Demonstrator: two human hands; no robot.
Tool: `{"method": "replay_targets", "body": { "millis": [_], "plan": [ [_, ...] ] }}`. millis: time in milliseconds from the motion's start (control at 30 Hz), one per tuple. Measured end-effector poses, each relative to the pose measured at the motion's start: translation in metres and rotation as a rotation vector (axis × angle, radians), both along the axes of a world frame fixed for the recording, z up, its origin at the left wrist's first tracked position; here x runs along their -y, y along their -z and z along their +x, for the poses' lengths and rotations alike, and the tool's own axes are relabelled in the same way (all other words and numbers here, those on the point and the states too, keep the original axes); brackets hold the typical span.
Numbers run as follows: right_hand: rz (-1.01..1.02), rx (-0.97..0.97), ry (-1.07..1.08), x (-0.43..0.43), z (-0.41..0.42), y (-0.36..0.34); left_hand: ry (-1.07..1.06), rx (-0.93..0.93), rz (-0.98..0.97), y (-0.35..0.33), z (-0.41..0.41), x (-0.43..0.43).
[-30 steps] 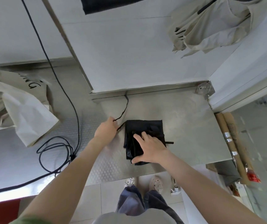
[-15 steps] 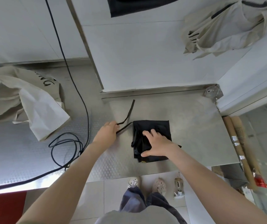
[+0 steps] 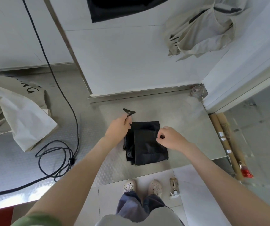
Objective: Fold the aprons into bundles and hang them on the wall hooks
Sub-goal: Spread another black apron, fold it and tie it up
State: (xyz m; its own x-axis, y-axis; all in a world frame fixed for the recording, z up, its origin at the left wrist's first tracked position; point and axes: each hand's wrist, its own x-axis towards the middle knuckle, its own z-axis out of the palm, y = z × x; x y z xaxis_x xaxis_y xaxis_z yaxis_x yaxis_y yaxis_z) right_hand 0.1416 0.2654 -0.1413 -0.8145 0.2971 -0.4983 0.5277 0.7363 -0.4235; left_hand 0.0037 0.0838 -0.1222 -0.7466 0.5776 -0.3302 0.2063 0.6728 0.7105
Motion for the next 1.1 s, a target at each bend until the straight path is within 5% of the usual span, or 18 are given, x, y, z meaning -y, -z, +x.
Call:
{"method": "replay_targets", "body": {
  "millis": [167, 267, 533, 833, 1100],
  "plan": [
    [0.077, -0.172, -0.06, 0.011, -0.004, -0.007, 0.019, -0.313, -0.206, -0.025, -0.03, -0.025],
    [0.007, -0.147, -0.119, 0.027, -0.015, -0.008, -0.077, -0.158, -0.299, -0.03, -0.053, -0.023],
    [-0.048, -0.009, -0.136, 0.05, -0.06, 0.009, -0.173, 0.087, 0.198, -0.037, -0.064, -0.02],
    [-0.055, 0.064, -0.238, 0.051, -0.058, 0.032, 0.146, -0.18, 0.232, -0.048, -0.059, -0.041],
    [-0.097, 0.088, -0.317, 0.05, -0.058, 0.029, 0.381, -0.126, 0.217, -0.049, -0.039, -0.085]
  ]
}}
